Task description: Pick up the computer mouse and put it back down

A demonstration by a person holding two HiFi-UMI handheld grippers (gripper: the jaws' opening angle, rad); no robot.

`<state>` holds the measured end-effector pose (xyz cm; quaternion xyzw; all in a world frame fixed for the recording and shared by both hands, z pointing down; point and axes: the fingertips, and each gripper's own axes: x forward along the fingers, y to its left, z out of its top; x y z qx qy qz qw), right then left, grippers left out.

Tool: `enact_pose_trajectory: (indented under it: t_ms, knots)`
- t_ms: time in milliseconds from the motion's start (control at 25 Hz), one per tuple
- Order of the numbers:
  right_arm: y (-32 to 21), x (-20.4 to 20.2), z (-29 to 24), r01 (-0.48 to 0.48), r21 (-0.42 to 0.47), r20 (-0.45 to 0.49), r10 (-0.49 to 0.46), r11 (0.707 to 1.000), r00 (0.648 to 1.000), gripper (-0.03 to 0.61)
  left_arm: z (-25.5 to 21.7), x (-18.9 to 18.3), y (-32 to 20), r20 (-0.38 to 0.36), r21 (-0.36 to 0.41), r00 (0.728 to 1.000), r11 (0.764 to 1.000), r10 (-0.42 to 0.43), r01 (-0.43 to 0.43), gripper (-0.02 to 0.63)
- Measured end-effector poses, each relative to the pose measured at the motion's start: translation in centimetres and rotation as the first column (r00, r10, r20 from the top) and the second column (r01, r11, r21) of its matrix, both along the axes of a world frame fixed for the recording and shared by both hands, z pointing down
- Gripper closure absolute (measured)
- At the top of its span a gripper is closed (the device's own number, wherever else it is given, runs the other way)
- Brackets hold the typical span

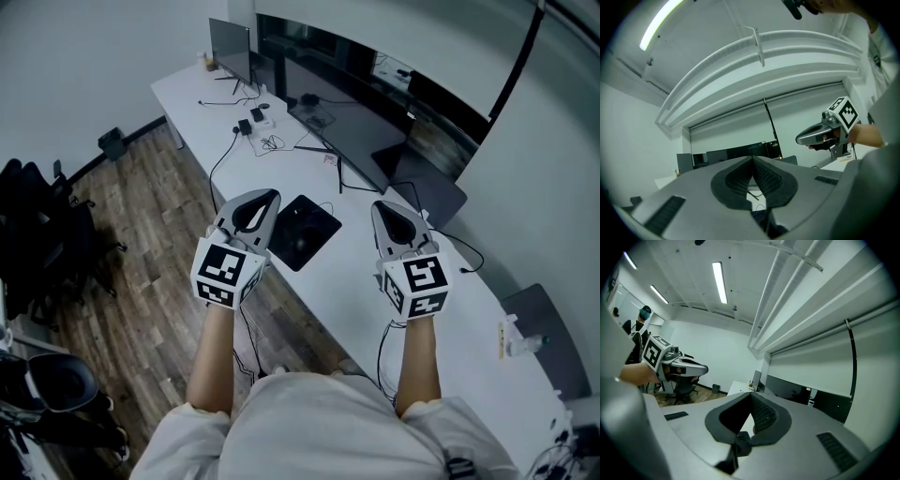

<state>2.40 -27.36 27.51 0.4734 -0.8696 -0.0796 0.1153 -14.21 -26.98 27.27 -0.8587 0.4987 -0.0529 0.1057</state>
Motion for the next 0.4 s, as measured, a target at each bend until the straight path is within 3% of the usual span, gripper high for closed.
enact_pose_trajectory:
  t_ms: [400]
  knots:
    - [-0.24, -0.95, 0.72, 0.013, -0.007, -0.013, -0.013, 1.0, 1.0, 0.565, 0.5, -0.62, -0.19, 0.002, -0.013, 1.0, 1.0, -0.003, 0.003, 0.595]
